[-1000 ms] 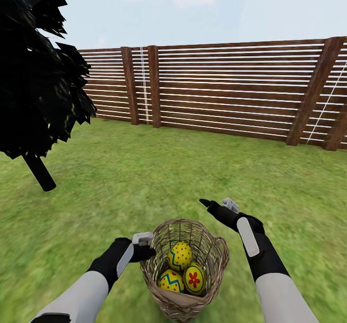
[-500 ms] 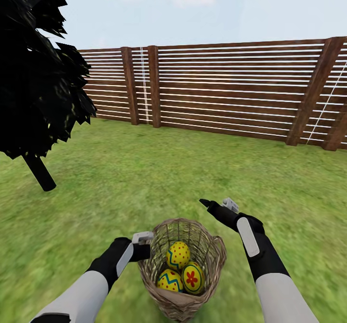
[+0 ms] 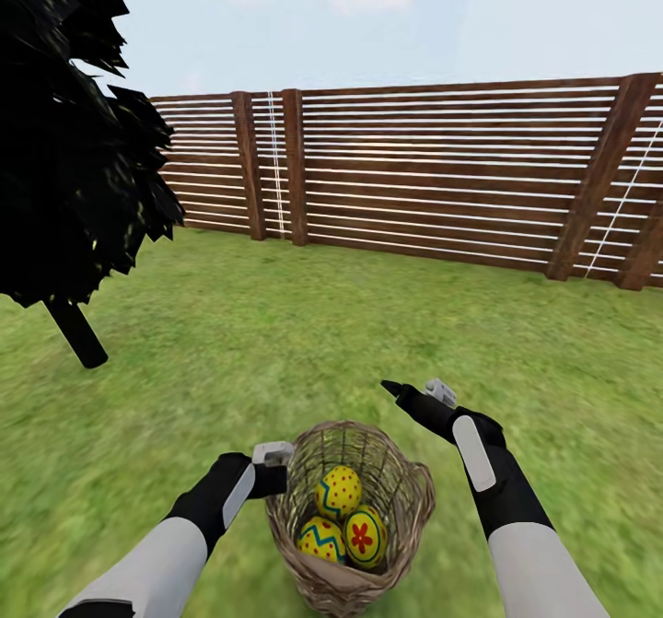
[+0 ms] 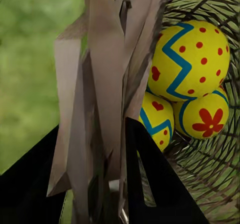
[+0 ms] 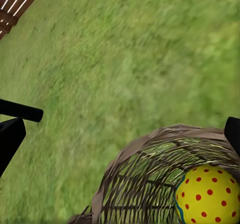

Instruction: Take the three Easter eggs out of the wicker basket on the lawn in the garden, then place them on the lawn next to a single tree (choose any tree) so that all three eggs are next to the same tree and none are left in the basket.

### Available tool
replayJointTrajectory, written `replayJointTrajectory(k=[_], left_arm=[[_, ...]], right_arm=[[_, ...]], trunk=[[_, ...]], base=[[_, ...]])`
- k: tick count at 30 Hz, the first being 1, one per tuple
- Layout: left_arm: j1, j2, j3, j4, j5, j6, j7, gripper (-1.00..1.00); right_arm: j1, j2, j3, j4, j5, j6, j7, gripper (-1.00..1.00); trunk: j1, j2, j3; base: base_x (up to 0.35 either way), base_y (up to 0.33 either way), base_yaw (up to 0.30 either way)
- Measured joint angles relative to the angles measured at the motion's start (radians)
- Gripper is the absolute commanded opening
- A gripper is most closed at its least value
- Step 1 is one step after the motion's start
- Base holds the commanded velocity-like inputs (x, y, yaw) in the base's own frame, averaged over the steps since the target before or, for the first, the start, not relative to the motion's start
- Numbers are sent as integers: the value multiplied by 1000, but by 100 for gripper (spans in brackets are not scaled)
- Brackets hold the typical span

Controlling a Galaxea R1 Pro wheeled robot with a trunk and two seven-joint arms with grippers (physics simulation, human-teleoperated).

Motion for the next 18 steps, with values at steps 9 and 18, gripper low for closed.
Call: replayJointTrajectory(k=[9,18], left_arm=[[0,0,0,0,-2,0,0,-100],[0,2,0,0,-2,0,0,-100]], right_arm=[[0,0,0,0,0,0,0,100],[0,-10,3,-7,11,0,-2,100]], trunk=[[-35,63,28],[-69,126,56]], base=[[0,0,0],[0,0,0]])
